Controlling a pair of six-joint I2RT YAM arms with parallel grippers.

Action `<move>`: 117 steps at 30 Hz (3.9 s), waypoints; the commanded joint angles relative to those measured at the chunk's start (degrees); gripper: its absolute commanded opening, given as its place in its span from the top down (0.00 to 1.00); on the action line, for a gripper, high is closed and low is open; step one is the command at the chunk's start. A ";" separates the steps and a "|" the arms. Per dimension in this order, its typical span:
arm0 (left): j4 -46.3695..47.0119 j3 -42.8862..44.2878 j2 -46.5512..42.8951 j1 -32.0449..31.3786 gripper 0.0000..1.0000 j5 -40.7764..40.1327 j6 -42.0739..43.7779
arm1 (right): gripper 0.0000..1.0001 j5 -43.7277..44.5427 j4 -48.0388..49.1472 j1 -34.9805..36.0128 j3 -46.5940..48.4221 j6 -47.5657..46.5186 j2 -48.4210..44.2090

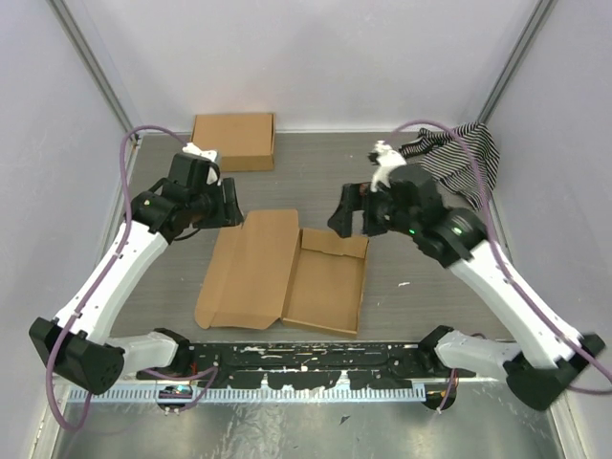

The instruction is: Fold the paper box

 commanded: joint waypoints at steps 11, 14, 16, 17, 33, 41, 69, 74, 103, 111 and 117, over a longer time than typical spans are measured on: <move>-2.92 -2.40 -4.14 0.80 0.34 -3.55 -1.02 | 0.36 -3.27 9.36 -2.64 5.84 -32.59 37.07; -2.69 -3.04 -4.66 0.85 0.34 -4.45 -1.45 | 0.36 -2.83 11.12 -2.65 3.47 -32.69 37.65; -2.53 -3.31 -4.76 0.85 0.34 -4.55 -1.75 | 0.36 -3.58 11.62 -2.65 3.09 -32.96 38.35; -2.56 -3.48 -4.67 0.85 0.34 -4.59 -1.82 | 0.36 -4.14 11.79 -2.65 2.95 -33.14 38.90; -1.43 -3.73 -2.98 0.85 0.36 -4.03 -1.82 | 0.97 13.27 5.31 -3.45 -10.97 -15.51 32.40; 0.38 -2.49 0.81 0.84 0.36 -0.53 -1.32 | 0.99 11.59 -2.79 -2.61 -20.15 9.62 16.25; 1.47 9.69 30.59 0.84 0.41 3.31 0.70 | 0.99 27.91 -0.06 -2.72 2.01 15.05 45.74; 1.21 13.76 34.76 0.85 0.41 5.23 0.66 | 0.99 26.78 0.06 -3.64 3.40 13.15 46.22; -2.63 19.77 43.28 -2.36 1.00 -2.40 3.73 | 0.99 30.79 -2.54 -10.87 4.89 11.49 50.67; -2.26 17.19 40.47 -3.46 1.00 0.63 3.38 | 0.61 24.73 1.38 -12.28 -1.64 8.50 39.94; -3.23 20.29 36.59 -2.12 0.33 4.01 3.53 | 0.35 22.66 -0.82 -14.83 3.79 4.83 31.74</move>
